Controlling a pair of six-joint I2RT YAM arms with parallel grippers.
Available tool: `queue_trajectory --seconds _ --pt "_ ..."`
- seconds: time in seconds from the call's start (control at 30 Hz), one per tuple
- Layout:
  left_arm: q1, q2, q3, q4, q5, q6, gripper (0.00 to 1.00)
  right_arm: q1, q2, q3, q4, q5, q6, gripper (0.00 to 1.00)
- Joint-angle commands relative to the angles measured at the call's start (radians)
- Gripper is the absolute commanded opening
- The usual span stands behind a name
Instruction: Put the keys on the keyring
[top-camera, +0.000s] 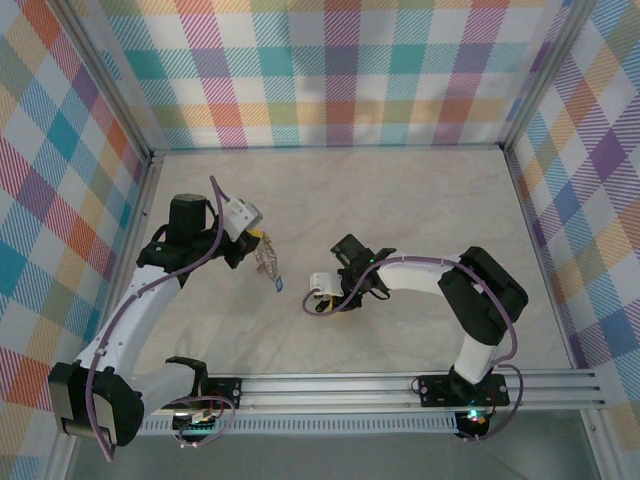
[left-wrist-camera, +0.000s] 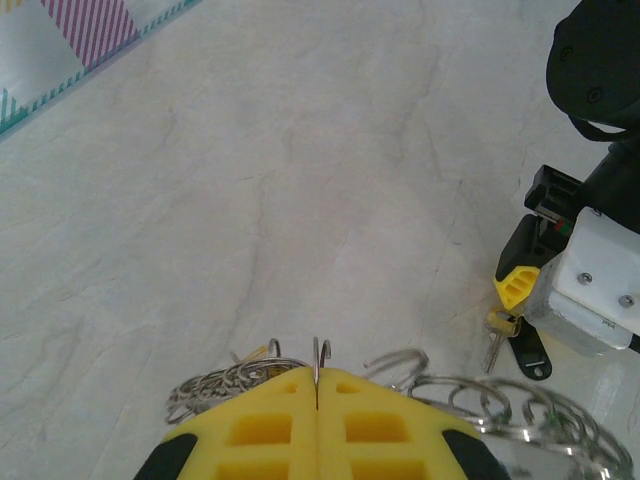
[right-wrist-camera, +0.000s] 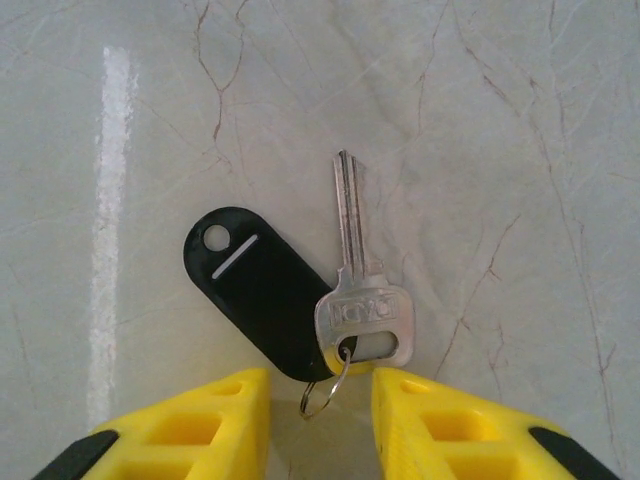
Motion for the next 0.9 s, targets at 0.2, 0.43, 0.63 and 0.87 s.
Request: queue_trajectory --seconds 0.2,0.43,0.63,0.87 --pt "-0.014 -0.013 0.005 0.017 0.005 0.001 0.0 -0.002 0.028 0.026 0.019 0.037 0.009 0.23" --pt "-0.018 -0.018 0.0 0.014 0.008 0.005 0.0 -0.002 0.014 0.013 0.039 0.044 0.03 0.17" --pt "-0.02 -0.014 0.001 0.011 0.018 0.01 0.0 -0.004 -0.014 -0.025 0.091 0.063 0.042 0.11" --pt "-0.029 -0.011 -0.003 0.011 0.031 0.02 0.0 -0.005 -0.049 -0.065 0.132 0.06 0.045 0.07"
